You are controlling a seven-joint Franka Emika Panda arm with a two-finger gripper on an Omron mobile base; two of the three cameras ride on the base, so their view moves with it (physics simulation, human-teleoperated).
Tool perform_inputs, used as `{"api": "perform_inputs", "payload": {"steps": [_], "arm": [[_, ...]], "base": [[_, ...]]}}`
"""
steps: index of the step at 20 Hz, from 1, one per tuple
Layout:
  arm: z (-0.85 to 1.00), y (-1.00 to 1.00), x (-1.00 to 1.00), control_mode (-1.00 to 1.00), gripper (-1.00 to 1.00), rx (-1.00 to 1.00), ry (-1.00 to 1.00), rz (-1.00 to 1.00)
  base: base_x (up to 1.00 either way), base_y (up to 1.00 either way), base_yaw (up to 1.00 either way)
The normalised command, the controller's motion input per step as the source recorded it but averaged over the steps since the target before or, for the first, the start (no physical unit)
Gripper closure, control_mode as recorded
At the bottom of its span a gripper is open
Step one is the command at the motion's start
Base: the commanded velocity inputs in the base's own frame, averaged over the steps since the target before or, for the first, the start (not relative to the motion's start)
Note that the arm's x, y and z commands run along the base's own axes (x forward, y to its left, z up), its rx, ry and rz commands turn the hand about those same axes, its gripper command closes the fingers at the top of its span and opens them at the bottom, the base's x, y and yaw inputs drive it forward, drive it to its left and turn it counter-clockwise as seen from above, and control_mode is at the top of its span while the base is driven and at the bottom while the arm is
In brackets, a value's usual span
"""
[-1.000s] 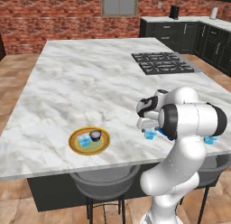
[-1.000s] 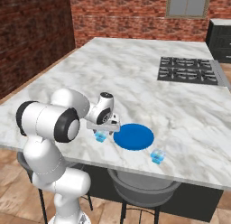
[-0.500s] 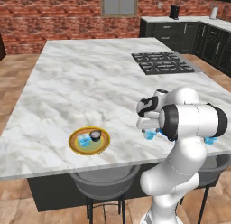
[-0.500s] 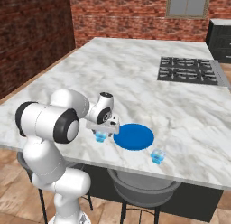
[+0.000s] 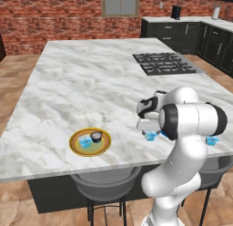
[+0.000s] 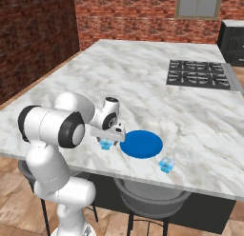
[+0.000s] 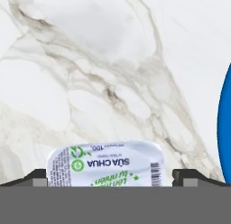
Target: Place two yogurt containers on each plate.
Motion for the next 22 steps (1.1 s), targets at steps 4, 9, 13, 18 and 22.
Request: {"api": "perform_inputs", "payload": {"steps": [4, 9, 13, 18, 22], "arm": [[-0.14, 0.00, 0.00, -1.00, -1.00, 0.00, 0.03, 0.00], [-0.15, 0.00, 0.00, -1.00, -1.00, 0.00, 0.01, 0.00], [-0.05, 0.00, 0.00, -1.00, 1.00, 0.00, 0.01, 0.00], [0.03, -0.03, 0.00, -1.00, 1.00, 0.03, 0.00, 0.00], [0.19, -0.36, 0.00, -1.00, 1.00, 0.01, 0.04, -0.05]], "base": [[0.00, 0.00, 0.00], [0.00, 0.00, 0.00], [0.00, 0.00, 0.00], [0.00, 0.00, 0.00], [0.00, 0.00, 0.00]]}}
